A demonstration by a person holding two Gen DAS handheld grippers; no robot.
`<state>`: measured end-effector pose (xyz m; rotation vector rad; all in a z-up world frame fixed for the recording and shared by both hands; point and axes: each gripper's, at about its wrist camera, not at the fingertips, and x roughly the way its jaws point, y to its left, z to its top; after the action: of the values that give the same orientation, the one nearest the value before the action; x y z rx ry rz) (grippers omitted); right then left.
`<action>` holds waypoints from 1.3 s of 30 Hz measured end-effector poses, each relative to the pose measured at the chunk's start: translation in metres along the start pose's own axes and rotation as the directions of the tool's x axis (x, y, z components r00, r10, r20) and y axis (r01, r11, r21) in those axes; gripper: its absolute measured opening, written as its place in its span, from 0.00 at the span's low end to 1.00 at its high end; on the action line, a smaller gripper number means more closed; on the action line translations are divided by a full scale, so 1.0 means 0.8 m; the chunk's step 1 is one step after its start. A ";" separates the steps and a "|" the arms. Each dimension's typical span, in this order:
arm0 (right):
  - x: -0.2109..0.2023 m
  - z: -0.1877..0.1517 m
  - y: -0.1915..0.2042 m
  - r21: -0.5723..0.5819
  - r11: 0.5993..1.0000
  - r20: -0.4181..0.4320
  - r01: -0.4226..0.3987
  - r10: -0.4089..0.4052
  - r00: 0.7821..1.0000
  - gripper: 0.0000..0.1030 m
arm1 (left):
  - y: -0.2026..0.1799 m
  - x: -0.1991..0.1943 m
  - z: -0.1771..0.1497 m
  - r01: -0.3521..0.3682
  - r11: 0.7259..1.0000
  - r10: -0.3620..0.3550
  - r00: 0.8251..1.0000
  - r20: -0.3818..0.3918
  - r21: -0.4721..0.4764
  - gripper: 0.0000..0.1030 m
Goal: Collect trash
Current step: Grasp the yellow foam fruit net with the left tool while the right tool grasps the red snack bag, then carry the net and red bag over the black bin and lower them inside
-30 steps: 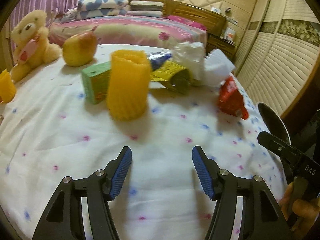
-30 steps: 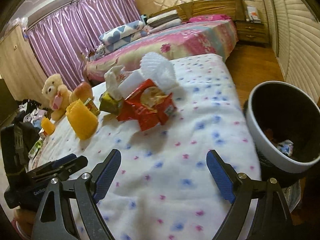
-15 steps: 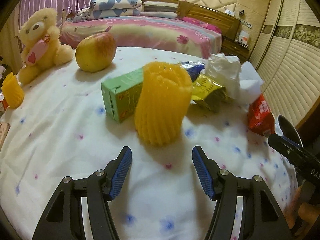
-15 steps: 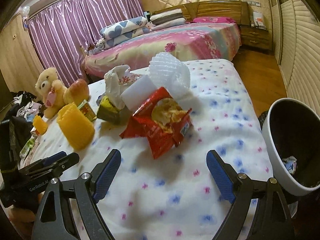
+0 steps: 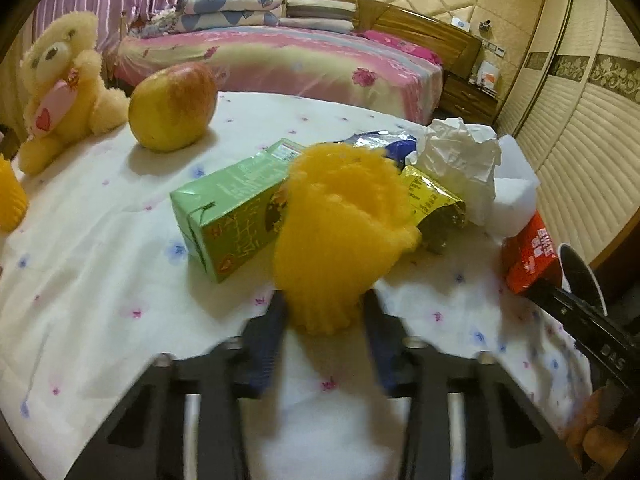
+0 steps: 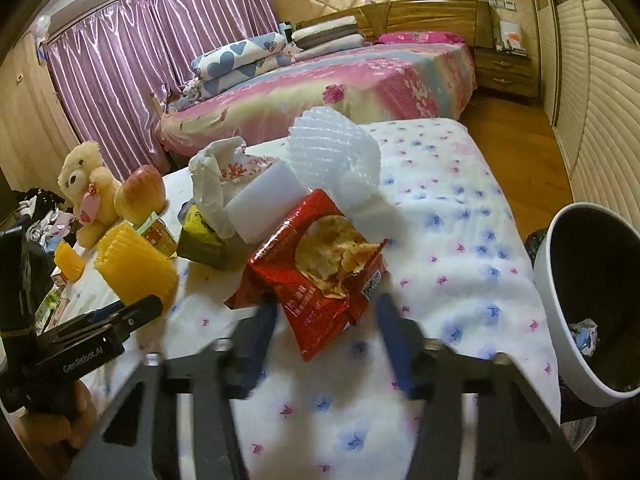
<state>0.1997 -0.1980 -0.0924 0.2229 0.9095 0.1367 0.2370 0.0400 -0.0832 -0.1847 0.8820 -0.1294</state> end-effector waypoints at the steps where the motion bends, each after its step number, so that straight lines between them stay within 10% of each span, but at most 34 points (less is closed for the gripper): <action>1: -0.001 0.000 -0.001 0.003 1.000 0.002 -0.006 0.006 1.000 0.23 | 0.001 -0.001 0.000 0.014 1.000 -0.014 1.000 0.004 -0.002 0.24; 9: -0.024 -0.013 -0.002 -0.021 1.000 0.027 -0.023 0.023 0.999 0.09 | -0.007 -0.017 -0.019 0.045 0.998 -0.046 0.999 0.024 0.036 0.21; 39: -0.121 -0.050 -0.119 0.133 0.990 0.086 0.054 -0.065 0.994 0.09 | -0.139 -0.022 -0.035 0.280 0.933 -0.272 0.960 -0.068 0.227 0.20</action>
<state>0.1111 -0.3056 -0.0657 0.3207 0.8351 0.0114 0.2001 -0.0685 -0.0638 -0.0836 0.8652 -0.4995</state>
